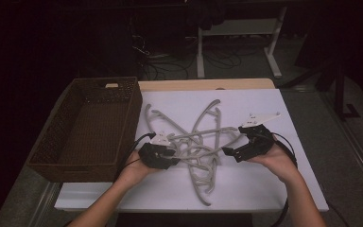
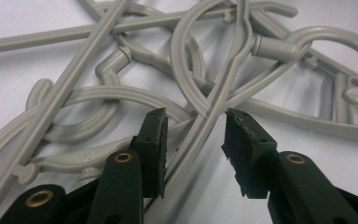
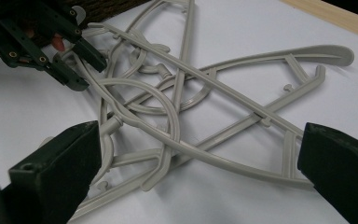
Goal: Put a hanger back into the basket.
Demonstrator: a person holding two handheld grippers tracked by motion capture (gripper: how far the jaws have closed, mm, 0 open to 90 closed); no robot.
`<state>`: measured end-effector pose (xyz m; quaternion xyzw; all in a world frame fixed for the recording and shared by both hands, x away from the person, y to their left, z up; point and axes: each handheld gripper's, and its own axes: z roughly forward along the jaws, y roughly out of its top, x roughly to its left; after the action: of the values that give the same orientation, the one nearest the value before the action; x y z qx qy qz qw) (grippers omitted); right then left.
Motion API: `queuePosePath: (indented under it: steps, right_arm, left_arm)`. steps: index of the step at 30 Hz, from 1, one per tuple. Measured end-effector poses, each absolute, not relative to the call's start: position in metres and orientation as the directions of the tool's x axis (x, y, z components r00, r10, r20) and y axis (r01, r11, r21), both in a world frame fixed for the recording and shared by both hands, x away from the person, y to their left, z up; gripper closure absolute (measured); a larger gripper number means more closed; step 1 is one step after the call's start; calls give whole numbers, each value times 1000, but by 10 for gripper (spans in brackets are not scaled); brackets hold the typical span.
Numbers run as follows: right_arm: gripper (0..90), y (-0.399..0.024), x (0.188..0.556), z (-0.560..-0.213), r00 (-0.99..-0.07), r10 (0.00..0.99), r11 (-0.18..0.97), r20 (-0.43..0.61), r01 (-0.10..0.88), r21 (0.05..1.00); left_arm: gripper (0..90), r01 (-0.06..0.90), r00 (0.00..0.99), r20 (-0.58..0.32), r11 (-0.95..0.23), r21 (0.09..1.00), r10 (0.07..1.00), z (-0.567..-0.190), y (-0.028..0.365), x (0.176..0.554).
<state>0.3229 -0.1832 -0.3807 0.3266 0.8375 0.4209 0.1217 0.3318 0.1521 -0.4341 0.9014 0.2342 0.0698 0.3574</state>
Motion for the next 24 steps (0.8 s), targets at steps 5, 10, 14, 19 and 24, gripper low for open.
queuePosePath:
  steps: [5, 10, 14, 19, 24]
  right_arm:
    - [0, -183, 323, -381, -757, 649, 433, 71, 444, 784]
    - [0, -183, 323, -381, -758, 648, 434, 72, 444, 784]
    - [0, -183, 323, -381, -759, 647, 435, 71, 444, 784]
    - [0, -183, 323, -382, -757, 649, 434, 71, 446, 783]
    - [0, -184, 324, -382, -757, 650, 433, 72, 447, 782]
  left_arm:
    - [654, 370, 888, -51, -643, 671, 457, -434, 153, 331]
    - [673, 351, 906, -56, -668, 656, 420, -436, 150, 327]
    - [672, 331, 915, -42, -685, 649, 402, -435, 147, 324]
    - [673, 310, 925, -27, -712, 630, 378, -436, 144, 322]
    - [711, 288, 936, -13, -742, 605, 352, -436, 138, 322]
